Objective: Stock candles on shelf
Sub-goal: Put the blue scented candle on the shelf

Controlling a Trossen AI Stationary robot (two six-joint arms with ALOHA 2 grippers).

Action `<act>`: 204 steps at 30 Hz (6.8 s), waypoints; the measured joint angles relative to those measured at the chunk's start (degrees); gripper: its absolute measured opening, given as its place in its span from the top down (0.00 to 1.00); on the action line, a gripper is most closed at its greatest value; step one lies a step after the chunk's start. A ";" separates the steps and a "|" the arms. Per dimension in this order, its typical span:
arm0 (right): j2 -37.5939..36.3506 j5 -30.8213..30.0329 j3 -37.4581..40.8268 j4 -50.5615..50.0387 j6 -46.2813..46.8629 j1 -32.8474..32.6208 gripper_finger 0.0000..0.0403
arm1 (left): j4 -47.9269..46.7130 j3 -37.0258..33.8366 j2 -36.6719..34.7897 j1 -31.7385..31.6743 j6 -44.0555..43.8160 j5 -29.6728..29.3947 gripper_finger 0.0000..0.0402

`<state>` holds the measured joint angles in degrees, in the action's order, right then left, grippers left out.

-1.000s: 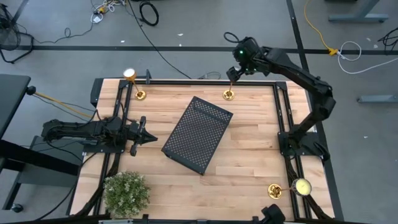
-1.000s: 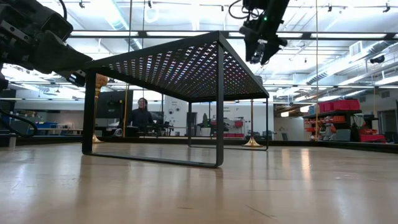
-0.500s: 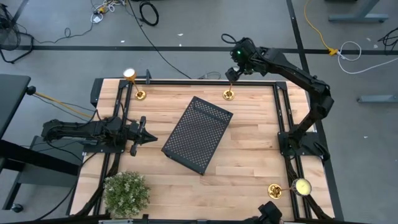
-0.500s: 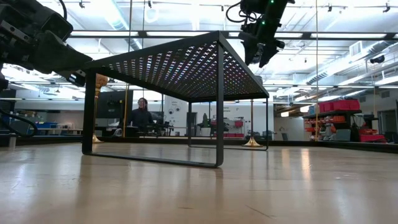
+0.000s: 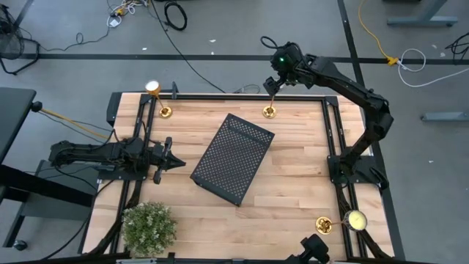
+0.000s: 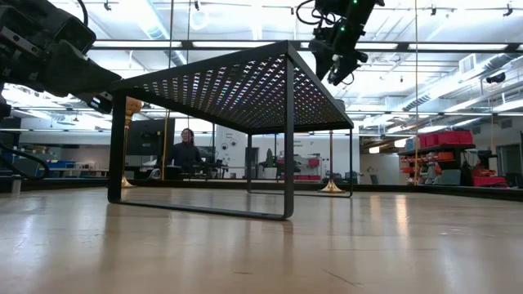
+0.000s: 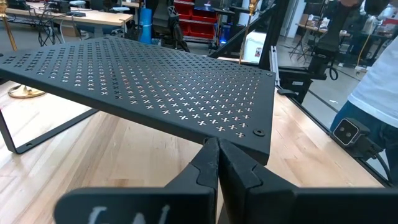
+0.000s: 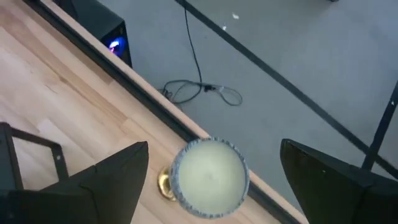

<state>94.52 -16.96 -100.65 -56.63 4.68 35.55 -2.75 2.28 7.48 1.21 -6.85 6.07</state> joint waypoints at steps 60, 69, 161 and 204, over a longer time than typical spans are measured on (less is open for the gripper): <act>-0.09 2.99 3.99 -2.13 6.88 0.42 0.03 | -0.01 -0.01 -0.01 -0.02 0.00 -0.01 0.97; -0.07 2.28 2.11 -5.11 6.38 0.44 0.03 | 0.00 -0.01 -0.01 -0.01 0.00 0.00 0.97; 2.91 7.38 6.77 -0.03 3.85 3.67 0.17 | 0.00 -0.01 -0.02 0.00 0.00 0.00 0.97; -3.48 7.62 6.83 0.01 2.77 0.62 0.26 | -0.01 -0.01 0.00 -0.01 0.00 0.00 0.97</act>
<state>91.04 -9.35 -93.82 -56.62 7.45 36.17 -2.76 2.27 7.49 1.20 -6.85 6.07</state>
